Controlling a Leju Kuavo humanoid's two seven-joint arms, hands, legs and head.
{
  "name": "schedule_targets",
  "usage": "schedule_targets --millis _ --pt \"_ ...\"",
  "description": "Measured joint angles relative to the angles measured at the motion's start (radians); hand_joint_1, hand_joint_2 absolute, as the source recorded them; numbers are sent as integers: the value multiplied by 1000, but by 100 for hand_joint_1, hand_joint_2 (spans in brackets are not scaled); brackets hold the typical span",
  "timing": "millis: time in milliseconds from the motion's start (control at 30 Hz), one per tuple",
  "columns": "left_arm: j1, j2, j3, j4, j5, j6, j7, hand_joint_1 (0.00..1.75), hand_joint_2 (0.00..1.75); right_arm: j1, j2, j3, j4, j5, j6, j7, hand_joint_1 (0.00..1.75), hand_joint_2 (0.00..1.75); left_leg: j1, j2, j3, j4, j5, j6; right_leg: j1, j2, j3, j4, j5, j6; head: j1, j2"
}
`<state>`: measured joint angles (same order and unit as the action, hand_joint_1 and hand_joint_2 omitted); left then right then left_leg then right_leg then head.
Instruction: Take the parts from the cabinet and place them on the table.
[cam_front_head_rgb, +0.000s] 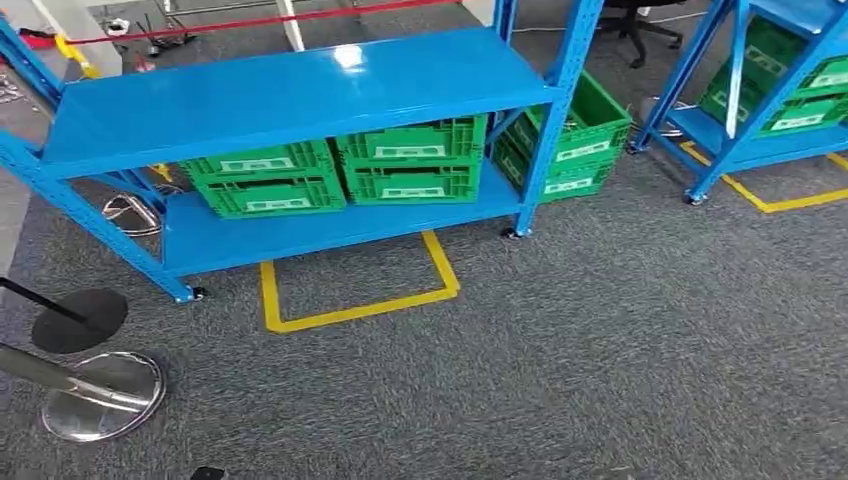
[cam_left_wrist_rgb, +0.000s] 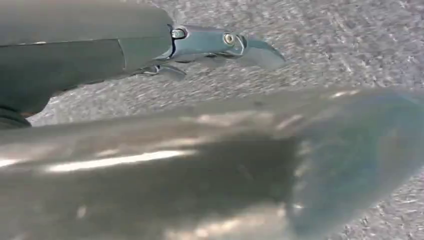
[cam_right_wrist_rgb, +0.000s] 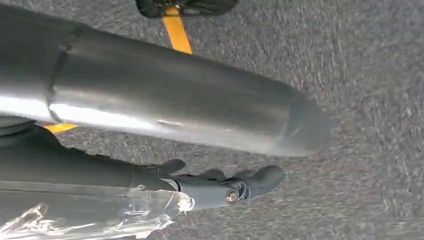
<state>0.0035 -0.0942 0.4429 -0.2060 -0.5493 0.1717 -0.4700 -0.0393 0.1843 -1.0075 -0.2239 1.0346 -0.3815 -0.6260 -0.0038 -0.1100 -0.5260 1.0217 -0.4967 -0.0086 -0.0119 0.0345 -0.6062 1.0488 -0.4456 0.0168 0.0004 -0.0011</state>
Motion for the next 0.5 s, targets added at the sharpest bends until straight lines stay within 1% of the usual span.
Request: schedule_targets --millis 33,67,100,133,167,200,233,267,300,333,367,400,433,467,500 --pt "-3 -3 0 0 0 0 0 0 0 0 -1 -1 0 -1 -2 0 0 0 -5 57 -23 45 -1 -8 0 -11 9 -3 -6 -9 -7 0" --pt "-8 -3 0 0 0 0 0 0 0 0 -2 -1 0 -1 -3 0 0 0 -3 83 -64 109 -20 -16 2 -23 16 -4 -11 -14 -9 0" --pt "-12 -4 0 0 -1 0 0 0 0 2 -2 -1 0 -2 -3 0 0 0 -1 95 -111 180 -51 -21 4 -31 21 -4 -18 -17 -7 0" --pt "-14 -4 0 0 -1 0 0 0 0 2 -2 -1 0 -6 2 -1 0 0 0 99 -157 246 -86 -24 4 -41 27 -4 -27 -17 -8 0" --pt "-11 -4 0 0 -1 0 0 0 0 3 -2 -1 0 -13 19 -2 0 0 1 99 -190 285 -101 -24 5 -47 35 -4 -36 -17 -8 0" --pt "-7 -4 0 0 -1 -1 0 0 0 3 -2 -2 0 -21 44 -4 0 0 0 99 -198 279 -83 -23 5 -50 45 -4 -44 -17 -9 0" --pt "-3 -4 0 0 -1 -2 0 0 0 3 -2 -2 0 -28 70 -6 0 0 0 99 -188 236 -38 -19 6 -53 58 -5 -53 -16 -9 0" --pt "-2 -4 0 0 -1 -2 0 0 0 3 -2 -3 0 -36 92 -6 0 0 -2 99 -164 168 13 -12 7 -57 71 -5 -61 -15 -9 0" --pt "-3 -4 0 0 -1 -2 0 0 0 2 -2 -5 0 -41 107 -6 0 0 -5 102 -133 87 66 -3 9 -60 85 -7 -70 -15 -9 0" --pt "-3 -2 0 0 -2 -3 0 0 0 3 -2 -7 0 -46 121 -6 0 0 -13 122 -107 14 114 12 8 -63 83 -12 -78 -13 -8 0" --pt "-5 -2 1 0 -2 -5 0 0 0 3 -2 -11 0 -52 144 -1 0 0 -19 130 -101 -1 58 17 14 -62 99 -11 -86 -6 -8 0" --pt "-9 -2 1 0 -2 -5 -1 0 0 1 -2 -17 0 -61 172 5 0 0 -19 128 -97 -7 57 17 14 -66 96 -19 -92 2 -10 0" --pt "-6 -2 1 1 -2 -5 -1 0 0 1 -3 -22 0 -68 199 10 0 0 -17 125 -91 -25 64 23 15 -68 124 -17 -83 9 -9 0" --pt "-2 -2 2 1 -3 -5 -2 0 0 3 -3 -27 0 -72 215 12 0 0 -16 120 -83 -29 64 28 15 -68 126 -22 -77 18 -8 0" --pt "-2 -2 2 1 -3 -5 -2 0 0 3 -3 -28 0 -74 228 15 0 0 -10 117 -68 -32 67 32 16 -69 136 -26 -91 27 -8 0"
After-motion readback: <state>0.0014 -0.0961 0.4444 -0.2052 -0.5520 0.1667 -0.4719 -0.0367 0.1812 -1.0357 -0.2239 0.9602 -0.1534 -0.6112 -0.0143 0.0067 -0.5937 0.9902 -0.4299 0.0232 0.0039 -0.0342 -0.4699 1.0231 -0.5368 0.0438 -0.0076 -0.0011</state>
